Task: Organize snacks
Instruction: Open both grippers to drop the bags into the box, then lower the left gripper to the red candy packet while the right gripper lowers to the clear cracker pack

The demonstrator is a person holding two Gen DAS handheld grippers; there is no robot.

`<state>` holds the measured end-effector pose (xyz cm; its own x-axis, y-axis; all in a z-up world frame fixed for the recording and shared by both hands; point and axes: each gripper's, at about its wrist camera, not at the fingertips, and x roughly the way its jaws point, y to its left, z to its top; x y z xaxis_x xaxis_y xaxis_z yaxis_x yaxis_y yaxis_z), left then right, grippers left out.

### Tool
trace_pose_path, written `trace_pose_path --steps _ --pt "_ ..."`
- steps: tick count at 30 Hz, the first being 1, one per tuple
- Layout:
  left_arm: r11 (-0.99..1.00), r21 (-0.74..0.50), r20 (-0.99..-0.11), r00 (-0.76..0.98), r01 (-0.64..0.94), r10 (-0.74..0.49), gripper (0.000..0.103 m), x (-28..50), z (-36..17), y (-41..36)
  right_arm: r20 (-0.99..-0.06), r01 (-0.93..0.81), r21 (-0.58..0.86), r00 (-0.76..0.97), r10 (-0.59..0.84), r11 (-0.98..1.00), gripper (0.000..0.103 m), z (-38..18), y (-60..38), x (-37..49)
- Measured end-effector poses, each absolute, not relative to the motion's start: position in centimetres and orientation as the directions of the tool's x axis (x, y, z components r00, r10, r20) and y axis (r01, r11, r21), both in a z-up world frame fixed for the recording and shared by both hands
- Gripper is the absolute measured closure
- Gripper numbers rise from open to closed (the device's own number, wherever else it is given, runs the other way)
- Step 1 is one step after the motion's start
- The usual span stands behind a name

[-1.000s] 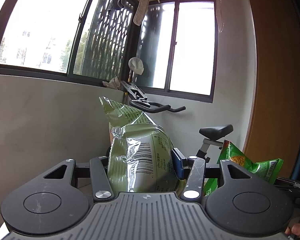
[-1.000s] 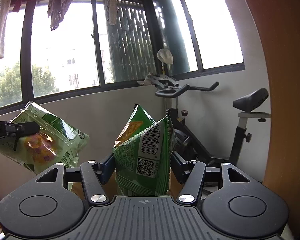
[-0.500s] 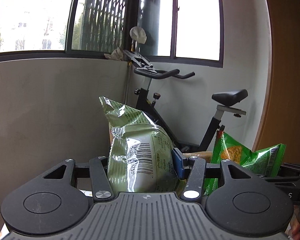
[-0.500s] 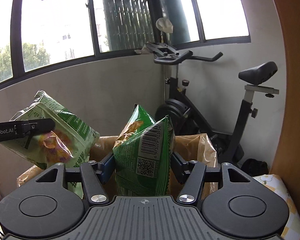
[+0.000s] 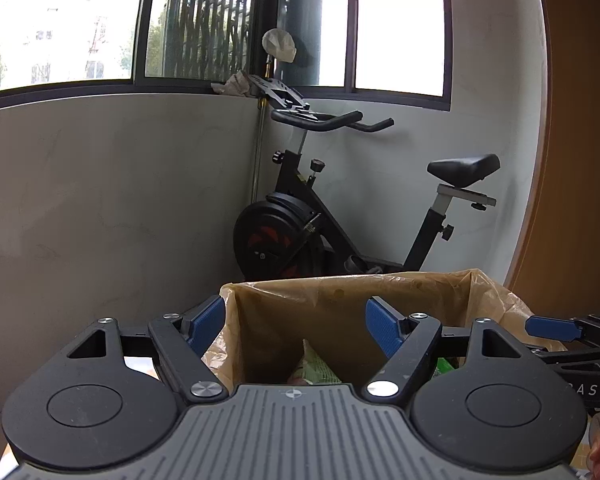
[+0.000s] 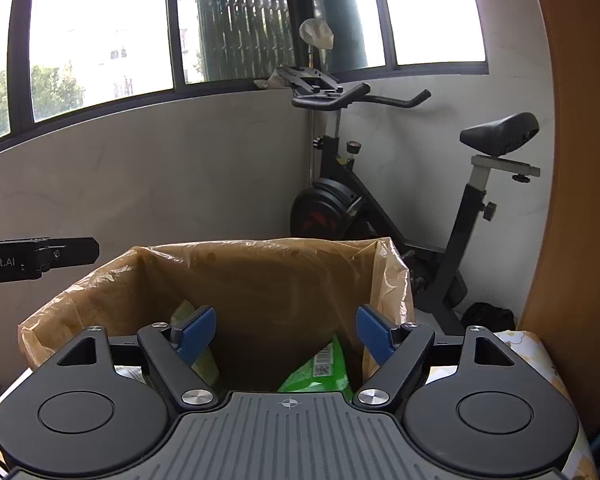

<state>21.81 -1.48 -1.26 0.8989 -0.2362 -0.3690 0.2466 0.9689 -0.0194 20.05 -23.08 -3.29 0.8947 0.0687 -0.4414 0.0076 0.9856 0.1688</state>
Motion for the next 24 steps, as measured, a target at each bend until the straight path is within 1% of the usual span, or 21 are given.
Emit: trace_pose_path --steps 8,13,18,21,24 --pt "0.969 -0.067 -0.409 0.879 0.238 -0.245 0.024 20.5 -0.6 0.2 -0.418 0.008 0.198 0.905 0.077 0.980 0.026 -2.4 -23.7 17.5" --pt "0.971 -0.076 -0.406 0.883 0.225 -0.236 0.024 18.7 -0.3 2.1 -0.397 0.008 0.208 0.915 0.077 0.978 0.019 -1.7 -24.2 15.6" --pt "0.976 -0.086 -0.393 0.894 0.198 -0.216 0.024 16.8 0.1 3.9 -0.388 0.015 0.213 0.919 0.070 0.977 0.014 -1.3 -24.4 13.9" --pt "0.979 -0.093 -0.387 0.899 0.182 -0.204 0.024 15.7 0.1 4.9 -0.381 0.014 0.210 0.922 0.068 0.978 0.008 -1.0 -24.3 13.0" --pt "0.981 -0.101 -0.386 0.903 0.164 -0.191 0.024 14.6 0.0 6.0 -0.374 0.003 0.199 0.924 0.073 0.980 0.007 -1.0 -24.1 12.0"
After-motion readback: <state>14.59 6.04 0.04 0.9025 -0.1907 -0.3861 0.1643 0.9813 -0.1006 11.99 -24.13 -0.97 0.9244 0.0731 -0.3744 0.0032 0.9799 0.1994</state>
